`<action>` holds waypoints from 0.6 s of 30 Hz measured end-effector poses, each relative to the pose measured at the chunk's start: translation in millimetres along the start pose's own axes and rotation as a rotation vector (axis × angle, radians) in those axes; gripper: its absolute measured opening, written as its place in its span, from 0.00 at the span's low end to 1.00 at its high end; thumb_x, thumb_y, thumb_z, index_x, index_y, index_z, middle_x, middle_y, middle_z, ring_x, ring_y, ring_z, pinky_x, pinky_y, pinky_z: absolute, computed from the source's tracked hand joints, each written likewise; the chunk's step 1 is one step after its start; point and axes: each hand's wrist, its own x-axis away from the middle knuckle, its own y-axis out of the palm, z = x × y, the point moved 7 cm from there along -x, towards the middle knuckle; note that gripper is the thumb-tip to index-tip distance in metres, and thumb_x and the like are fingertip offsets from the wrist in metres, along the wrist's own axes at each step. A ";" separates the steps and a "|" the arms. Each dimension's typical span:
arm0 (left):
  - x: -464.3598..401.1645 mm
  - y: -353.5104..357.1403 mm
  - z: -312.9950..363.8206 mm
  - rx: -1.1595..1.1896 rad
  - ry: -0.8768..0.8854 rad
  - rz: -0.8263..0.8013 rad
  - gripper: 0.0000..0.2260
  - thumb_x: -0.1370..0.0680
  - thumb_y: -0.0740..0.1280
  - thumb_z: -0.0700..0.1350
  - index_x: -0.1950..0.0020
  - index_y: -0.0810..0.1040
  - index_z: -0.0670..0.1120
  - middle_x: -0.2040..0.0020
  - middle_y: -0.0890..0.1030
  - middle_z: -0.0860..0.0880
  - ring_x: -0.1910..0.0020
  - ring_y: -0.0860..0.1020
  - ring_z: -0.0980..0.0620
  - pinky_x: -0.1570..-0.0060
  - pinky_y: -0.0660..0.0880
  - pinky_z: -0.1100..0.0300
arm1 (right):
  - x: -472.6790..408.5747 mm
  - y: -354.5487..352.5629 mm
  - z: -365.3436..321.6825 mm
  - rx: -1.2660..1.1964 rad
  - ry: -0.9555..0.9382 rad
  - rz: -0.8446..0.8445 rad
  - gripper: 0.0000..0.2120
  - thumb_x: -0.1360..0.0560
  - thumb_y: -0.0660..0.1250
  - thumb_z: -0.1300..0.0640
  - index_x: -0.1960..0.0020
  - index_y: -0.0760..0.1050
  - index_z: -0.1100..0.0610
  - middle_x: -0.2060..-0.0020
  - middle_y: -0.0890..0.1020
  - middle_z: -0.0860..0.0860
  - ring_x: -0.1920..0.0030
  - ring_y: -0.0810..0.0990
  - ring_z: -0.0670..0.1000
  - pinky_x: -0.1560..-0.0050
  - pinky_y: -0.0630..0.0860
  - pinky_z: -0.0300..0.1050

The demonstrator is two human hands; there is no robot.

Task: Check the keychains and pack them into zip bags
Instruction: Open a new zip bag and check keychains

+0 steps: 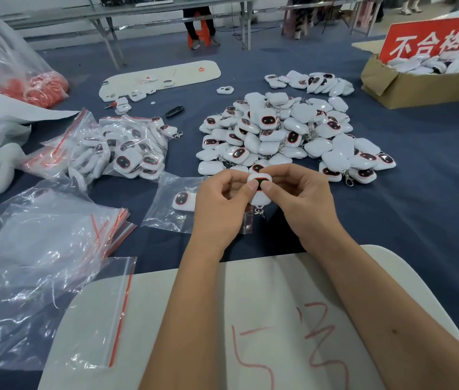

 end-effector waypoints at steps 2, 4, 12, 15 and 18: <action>0.1 -1.2 -0.7 -0.005 -0.001 -0.002 0.04 0.20 0.72 0.40 0.52 0.85 0.48 0.60 0.85 0.52 0.61 0.80 0.59 0.59 0.81 0.62 | -0.1 0.7 0.7 0.016 0.005 -0.008 0.09 0.23 0.74 0.65 0.50 0.85 0.51 0.55 0.89 0.49 0.54 0.86 0.47 0.51 0.80 0.36; -0.3 -1.6 -1.1 -0.012 -0.003 -0.005 0.04 0.20 0.72 0.40 0.51 0.85 0.48 0.59 0.86 0.51 0.60 0.81 0.58 0.58 0.82 0.61 | -0.5 0.5 0.9 0.030 0.004 -0.008 0.10 0.23 0.74 0.65 0.51 0.85 0.50 0.55 0.89 0.49 0.54 0.86 0.47 0.52 0.80 0.36; 0.9 -5.0 4.7 -0.045 0.034 0.061 0.02 0.21 0.74 0.42 0.52 0.85 0.49 0.59 0.86 0.51 0.60 0.82 0.55 0.57 0.80 0.61 | -2.3 0.6 4.3 -0.027 0.050 -0.038 0.08 0.24 0.75 0.61 0.47 0.86 0.52 0.54 0.88 0.52 0.53 0.86 0.48 0.49 0.81 0.39; 1.2 -10.2 8.0 -0.006 0.065 0.166 0.01 0.22 0.74 0.41 0.51 0.85 0.45 0.58 0.86 0.49 0.59 0.83 0.54 0.56 0.81 0.61 | -1.4 7.7 9.4 0.003 0.097 -0.103 0.10 0.23 0.75 0.62 0.42 0.84 0.54 0.55 0.88 0.53 0.56 0.86 0.50 0.51 0.84 0.46; 1.1 -9.5 7.3 -0.002 0.057 0.160 0.02 0.22 0.74 0.41 0.50 0.85 0.44 0.57 0.87 0.49 0.58 0.84 0.55 0.55 0.81 0.61 | -0.7 7.9 8.0 0.019 0.079 -0.107 0.09 0.23 0.75 0.64 0.46 0.85 0.54 0.57 0.89 0.54 0.57 0.88 0.54 0.54 0.84 0.46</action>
